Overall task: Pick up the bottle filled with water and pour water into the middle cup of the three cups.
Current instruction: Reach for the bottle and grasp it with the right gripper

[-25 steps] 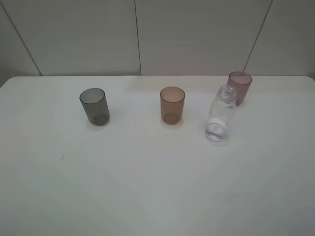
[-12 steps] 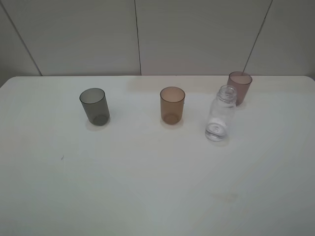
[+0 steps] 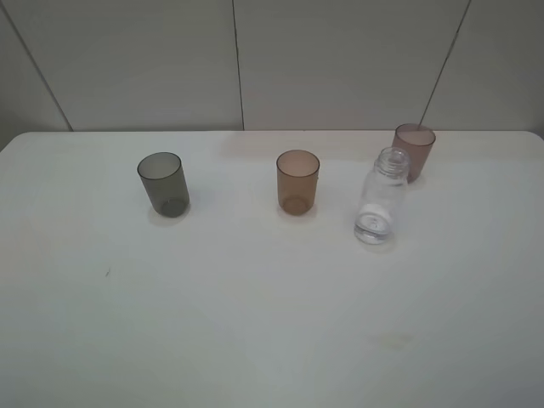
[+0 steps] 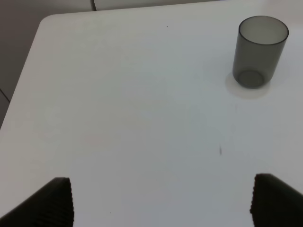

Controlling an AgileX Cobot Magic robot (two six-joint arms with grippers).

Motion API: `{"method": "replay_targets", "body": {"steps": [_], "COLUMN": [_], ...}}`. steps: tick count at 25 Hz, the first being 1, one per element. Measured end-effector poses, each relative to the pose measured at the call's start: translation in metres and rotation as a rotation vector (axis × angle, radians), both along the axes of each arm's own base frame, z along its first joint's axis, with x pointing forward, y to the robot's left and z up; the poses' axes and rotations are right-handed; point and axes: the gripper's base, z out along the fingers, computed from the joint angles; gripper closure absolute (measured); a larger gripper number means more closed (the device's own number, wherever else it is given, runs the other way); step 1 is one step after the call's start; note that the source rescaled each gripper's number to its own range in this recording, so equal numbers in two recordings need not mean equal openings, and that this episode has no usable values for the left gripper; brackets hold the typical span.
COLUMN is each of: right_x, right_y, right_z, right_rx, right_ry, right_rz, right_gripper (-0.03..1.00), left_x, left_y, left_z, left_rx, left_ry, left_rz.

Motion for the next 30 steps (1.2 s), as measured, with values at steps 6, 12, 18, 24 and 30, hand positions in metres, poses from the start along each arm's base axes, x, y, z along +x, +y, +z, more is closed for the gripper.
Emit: {"method": "replay_targets", "body": {"steps": [6, 12, 18, 24, 30], "right_x": [0.000, 0.029, 0.091, 0.146, 0.177], "right_y": [0.000, 0.006, 0.004, 0.009, 0.051], "right_z": [0.000, 0.005, 0.044, 0.050, 0.038], "right_rx": [0.001, 0.096, 0.120, 0.116, 0.062], "right_ry": [0.000, 0.131, 0.133, 0.103, 0.106], "right_rz": [0.001, 0.052, 0.056, 0.113, 0.361], "right_gripper": [-0.03, -0.03, -0.03, -0.03, -0.03], "left_x": [0.000, 0.000, 0.000, 0.000, 0.000], "left_y": [0.000, 0.000, 0.000, 0.000, 0.000], "left_z": [0.000, 0.000, 0.000, 0.000, 0.000], "left_rx": [0.000, 0.000, 0.000, 0.000, 0.000], "left_ry": [0.000, 0.000, 0.000, 0.000, 0.000], "left_rz": [0.000, 0.000, 0.000, 0.000, 0.000]}}
